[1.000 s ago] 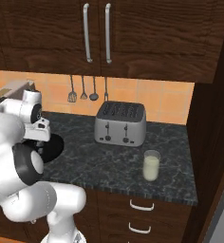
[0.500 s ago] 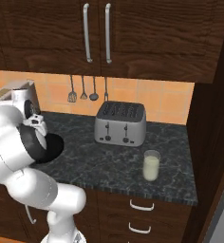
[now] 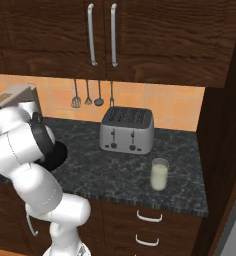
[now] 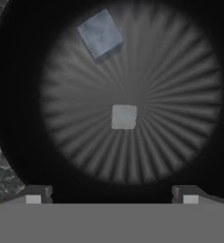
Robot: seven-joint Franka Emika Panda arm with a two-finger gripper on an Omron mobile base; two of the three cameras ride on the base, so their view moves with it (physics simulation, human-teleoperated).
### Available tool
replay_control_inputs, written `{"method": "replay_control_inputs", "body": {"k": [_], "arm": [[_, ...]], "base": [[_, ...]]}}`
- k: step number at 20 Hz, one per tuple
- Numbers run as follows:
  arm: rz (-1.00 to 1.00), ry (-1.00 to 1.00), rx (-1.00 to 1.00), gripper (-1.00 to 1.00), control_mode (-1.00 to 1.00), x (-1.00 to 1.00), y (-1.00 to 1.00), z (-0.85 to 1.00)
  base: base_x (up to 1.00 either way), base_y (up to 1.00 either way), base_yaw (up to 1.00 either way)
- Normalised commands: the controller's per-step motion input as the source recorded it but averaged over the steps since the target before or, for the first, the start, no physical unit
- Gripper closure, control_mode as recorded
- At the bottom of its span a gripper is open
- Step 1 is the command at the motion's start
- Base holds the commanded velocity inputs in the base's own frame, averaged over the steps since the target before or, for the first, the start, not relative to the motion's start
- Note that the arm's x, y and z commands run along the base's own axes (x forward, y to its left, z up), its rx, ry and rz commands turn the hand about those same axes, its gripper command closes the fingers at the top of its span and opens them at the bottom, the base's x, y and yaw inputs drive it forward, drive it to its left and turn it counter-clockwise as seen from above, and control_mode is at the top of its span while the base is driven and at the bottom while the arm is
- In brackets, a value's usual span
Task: Grab a lemon wedge from the fridge and one ice cube from the ice bowl, and put them in the glass of lemonade.
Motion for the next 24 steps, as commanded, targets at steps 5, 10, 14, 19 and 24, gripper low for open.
{"method": "replay_control_inputs", "body": {"k": [5, 10, 14, 19, 24], "arm": [[-0.05, 0.00, 0.00, -1.00, -1.00, 0.34, -0.02, -0.04], [-0.01, 0.00, 0.00, -1.00, -1.00, 0.19, 0.00, 0.00], [0.00, -0.01, 0.00, -1.00, -1.00, -0.36, -0.01, -0.11], [0.00, -0.04, -0.01, -1.00, -1.00, -0.10, 0.01, -0.21], [0.00, 0.00, -0.01, -1.00, -1.00, 0.29, 0.00, -0.13]], "base": [[0.00, 0.00, 0.00], [0.00, 0.00, 0.00], [0.00, 0.00, 0.00], [0.00, 0.00, 0.00], [0.00, 0.00, 0.00]]}}
